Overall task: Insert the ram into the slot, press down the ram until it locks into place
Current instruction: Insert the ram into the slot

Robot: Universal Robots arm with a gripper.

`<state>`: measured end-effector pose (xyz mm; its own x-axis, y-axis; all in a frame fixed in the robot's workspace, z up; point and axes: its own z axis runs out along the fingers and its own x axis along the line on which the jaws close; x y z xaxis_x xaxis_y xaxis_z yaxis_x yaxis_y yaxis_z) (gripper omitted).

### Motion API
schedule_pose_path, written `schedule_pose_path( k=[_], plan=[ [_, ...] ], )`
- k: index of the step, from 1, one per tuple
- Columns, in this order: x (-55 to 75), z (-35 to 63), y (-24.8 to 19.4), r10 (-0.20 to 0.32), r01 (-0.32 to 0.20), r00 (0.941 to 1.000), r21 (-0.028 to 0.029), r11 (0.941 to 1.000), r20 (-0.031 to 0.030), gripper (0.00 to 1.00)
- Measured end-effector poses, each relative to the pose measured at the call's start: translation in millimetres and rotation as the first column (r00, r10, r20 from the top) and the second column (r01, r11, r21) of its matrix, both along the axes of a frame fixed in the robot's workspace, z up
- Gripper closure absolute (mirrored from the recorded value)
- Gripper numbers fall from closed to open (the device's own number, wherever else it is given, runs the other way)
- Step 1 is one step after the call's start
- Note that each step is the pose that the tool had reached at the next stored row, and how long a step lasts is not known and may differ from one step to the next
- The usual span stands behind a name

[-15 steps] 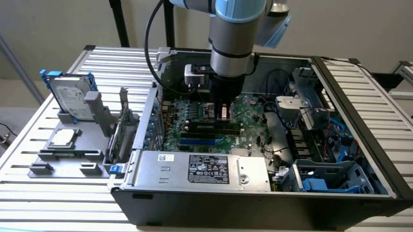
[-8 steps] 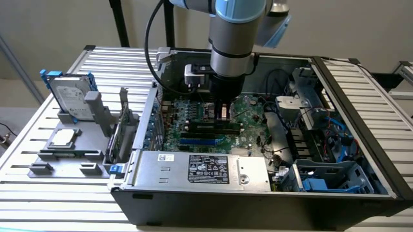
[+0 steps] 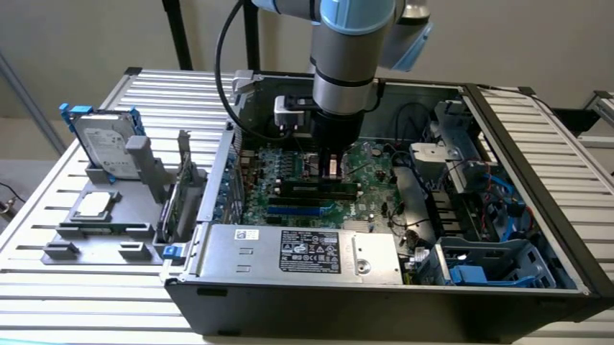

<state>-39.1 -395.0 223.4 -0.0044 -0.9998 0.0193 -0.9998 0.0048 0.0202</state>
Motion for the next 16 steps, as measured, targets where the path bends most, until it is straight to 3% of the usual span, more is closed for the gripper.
schedule_pose_path(
  k=[10,12,13,16],
  plan=[
    [0.0,0.0,0.0,0.0,0.0,1.0,0.0001,1.0,0.0001,0.87],
    [0.0,0.0,0.0,0.0,0.0,1.0,0.0001,1.0,0.0,0.85],
    [0.0,0.0,0.0,0.0,0.0,1.0,0.0001,1.0,0.0,0.79],
    [0.0,0.2,0.0,0.0,0.0,1.0,0.0001,1.0,0.0,0.79]
  ],
)
